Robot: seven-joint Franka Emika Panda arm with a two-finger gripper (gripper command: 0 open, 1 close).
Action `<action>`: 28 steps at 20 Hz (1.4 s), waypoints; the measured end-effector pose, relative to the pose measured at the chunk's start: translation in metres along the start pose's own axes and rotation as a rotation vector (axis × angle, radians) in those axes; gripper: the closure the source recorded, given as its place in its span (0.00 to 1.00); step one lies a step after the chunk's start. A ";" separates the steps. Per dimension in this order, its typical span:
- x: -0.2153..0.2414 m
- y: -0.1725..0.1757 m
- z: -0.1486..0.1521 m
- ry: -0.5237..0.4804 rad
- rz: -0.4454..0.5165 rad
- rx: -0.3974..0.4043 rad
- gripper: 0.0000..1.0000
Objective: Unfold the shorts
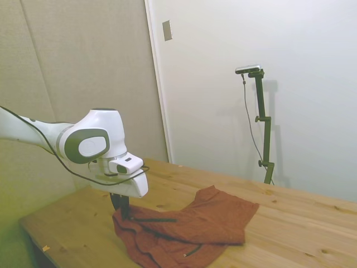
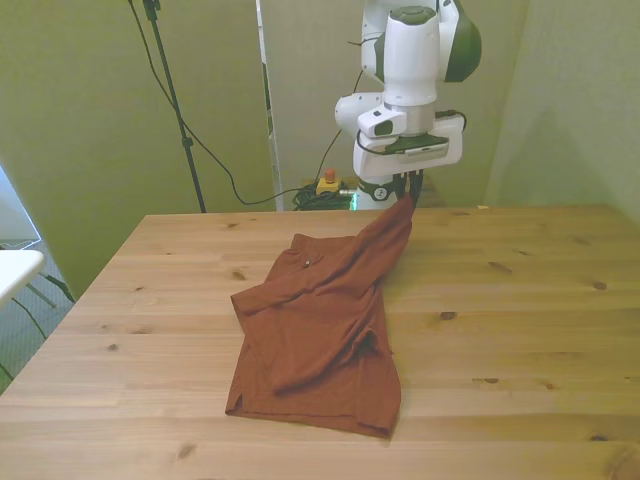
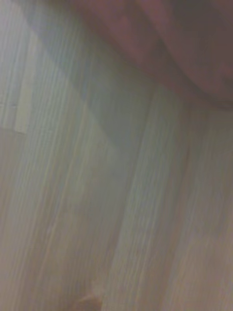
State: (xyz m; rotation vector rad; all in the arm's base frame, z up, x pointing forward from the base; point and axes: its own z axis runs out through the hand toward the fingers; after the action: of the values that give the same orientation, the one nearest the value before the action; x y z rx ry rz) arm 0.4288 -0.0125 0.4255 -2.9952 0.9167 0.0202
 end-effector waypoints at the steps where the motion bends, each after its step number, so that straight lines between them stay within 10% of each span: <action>1: 0.000 0.000 0.001 -0.001 0.003 -0.004 0.00; 16: 0.013 -0.021 -0.050 0.000 0.092 0.159 0.00; 28: 0.179 0.171 -0.011 0.152 0.711 0.218 0.00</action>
State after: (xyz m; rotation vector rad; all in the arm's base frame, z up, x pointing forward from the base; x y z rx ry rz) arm 0.4819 -0.2543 0.4334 -2.3496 1.8061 -0.2825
